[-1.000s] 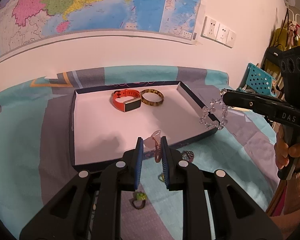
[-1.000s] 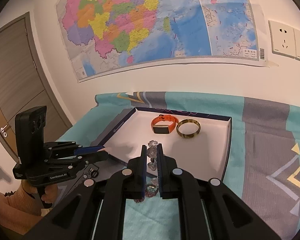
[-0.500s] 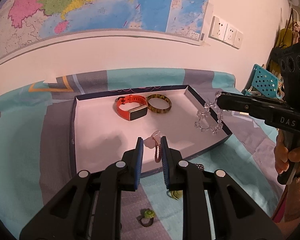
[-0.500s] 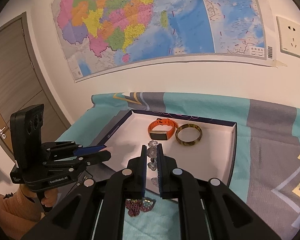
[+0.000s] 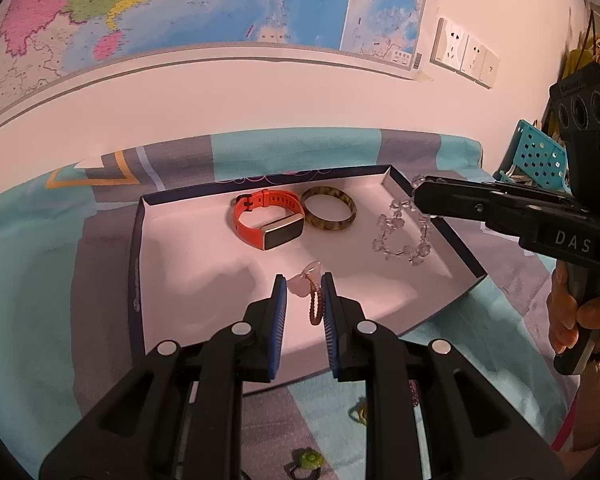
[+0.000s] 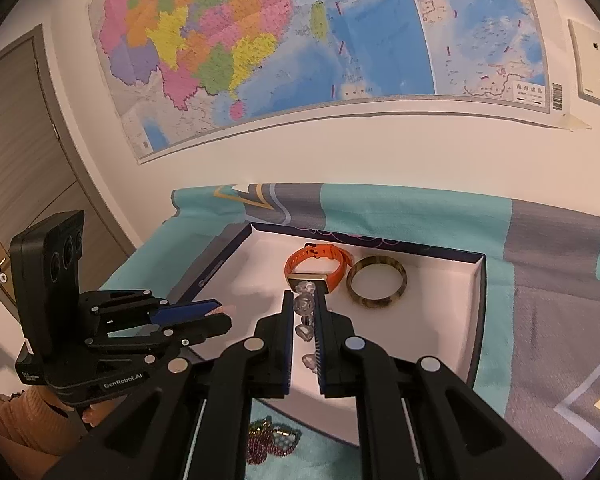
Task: Organize jewelry
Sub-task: 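Carry the hair tie in left tool and bead bracelet in right tool into the box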
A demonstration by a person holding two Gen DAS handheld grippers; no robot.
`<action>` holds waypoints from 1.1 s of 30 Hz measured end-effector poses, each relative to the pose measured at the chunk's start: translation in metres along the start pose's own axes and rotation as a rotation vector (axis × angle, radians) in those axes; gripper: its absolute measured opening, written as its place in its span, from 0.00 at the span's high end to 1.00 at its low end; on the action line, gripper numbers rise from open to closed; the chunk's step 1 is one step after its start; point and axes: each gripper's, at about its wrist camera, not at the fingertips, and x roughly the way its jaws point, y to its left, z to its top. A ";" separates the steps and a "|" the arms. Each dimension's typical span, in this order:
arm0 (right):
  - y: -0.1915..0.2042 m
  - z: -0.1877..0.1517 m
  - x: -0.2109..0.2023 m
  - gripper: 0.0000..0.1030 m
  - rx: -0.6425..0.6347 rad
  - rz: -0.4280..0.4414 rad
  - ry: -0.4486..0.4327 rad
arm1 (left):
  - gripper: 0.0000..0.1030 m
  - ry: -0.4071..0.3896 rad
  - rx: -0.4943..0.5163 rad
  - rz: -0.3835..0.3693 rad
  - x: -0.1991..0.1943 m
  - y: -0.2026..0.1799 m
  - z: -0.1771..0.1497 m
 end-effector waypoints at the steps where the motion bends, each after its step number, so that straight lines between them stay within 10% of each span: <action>1: -0.001 0.001 0.001 0.92 0.001 -0.001 0.001 | 0.83 0.001 0.001 0.003 0.001 -0.001 0.001; 33: -0.015 0.008 0.051 0.92 0.040 -0.021 0.059 | 0.83 0.112 -0.060 0.048 0.066 0.017 0.016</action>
